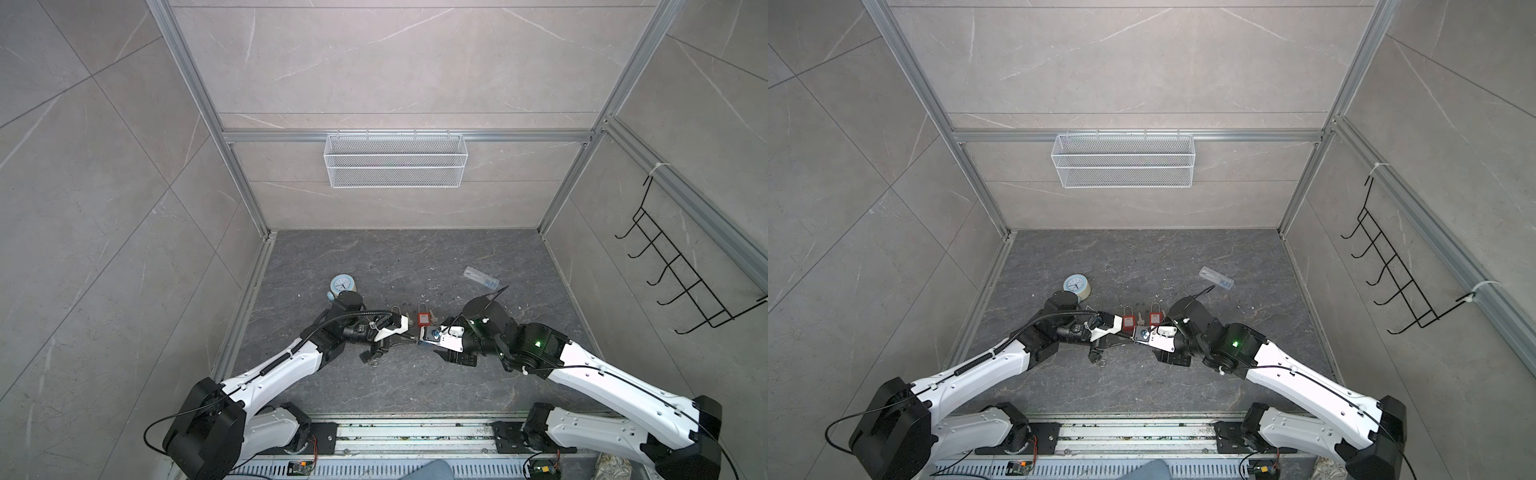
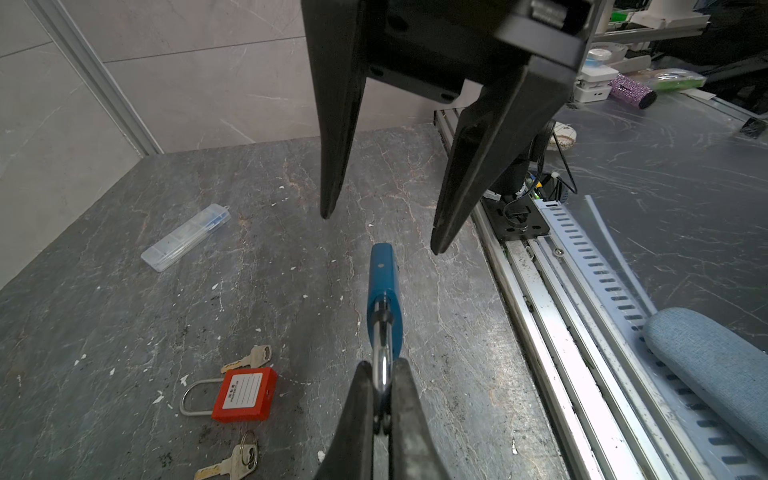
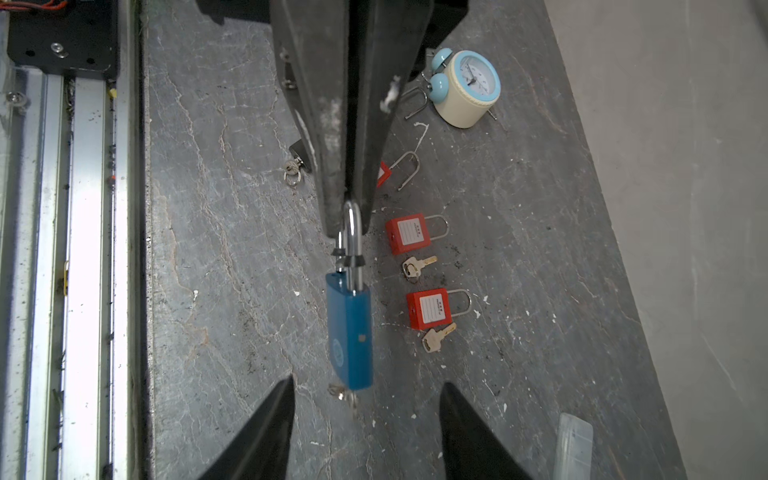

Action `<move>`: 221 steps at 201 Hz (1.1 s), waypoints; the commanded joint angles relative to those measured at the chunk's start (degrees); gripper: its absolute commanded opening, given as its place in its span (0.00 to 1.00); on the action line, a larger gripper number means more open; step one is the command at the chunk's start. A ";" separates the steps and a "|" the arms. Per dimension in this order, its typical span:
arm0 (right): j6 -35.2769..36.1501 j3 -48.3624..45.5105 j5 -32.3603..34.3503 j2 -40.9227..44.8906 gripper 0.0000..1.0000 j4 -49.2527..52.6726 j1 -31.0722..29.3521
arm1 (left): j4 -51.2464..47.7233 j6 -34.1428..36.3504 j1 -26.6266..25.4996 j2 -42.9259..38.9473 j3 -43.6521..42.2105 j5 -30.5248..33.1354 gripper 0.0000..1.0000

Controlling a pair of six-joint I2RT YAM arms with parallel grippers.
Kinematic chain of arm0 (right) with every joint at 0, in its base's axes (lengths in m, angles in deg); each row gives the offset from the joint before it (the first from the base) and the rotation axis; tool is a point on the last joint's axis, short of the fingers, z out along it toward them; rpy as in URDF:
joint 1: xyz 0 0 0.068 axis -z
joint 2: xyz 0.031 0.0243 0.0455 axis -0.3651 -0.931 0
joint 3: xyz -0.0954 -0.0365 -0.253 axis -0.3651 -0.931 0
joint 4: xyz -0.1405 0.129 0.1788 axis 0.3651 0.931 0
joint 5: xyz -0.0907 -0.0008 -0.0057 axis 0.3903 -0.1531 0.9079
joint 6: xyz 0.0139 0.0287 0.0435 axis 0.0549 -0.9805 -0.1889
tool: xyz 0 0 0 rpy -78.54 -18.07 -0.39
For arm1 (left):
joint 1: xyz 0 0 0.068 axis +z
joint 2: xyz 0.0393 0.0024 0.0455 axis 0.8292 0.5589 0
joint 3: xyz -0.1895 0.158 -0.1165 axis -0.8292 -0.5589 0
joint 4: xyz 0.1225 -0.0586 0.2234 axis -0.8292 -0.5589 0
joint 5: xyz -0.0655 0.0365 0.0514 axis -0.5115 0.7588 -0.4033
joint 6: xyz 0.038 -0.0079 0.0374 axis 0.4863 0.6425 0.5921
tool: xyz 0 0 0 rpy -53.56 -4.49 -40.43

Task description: Lock with the key

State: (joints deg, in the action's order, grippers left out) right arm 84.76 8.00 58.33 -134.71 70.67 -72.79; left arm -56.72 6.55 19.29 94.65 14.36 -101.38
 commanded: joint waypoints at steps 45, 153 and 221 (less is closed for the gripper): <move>0.11 1.92 -7.12 -5.07 0.38 1.77 1.76 | 4.66 -1.87 -0.18 0.74 0.84 -5.45 0.00; 1.39 5.22 -14.01 -8.11 0.06 5.33 3.05 | 6.10 -1.62 -0.61 2.09 1.29 -5.23 0.00; 1.76 7.55 -20.57 -9.11 0.05 7.74 4.92 | 6.16 3.75 -4.24 1.14 0.76 1.09 0.00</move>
State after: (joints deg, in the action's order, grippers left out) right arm 85.48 12.83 44.50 -143.13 78.67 -67.83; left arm -54.78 7.16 16.86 96.79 14.36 -102.98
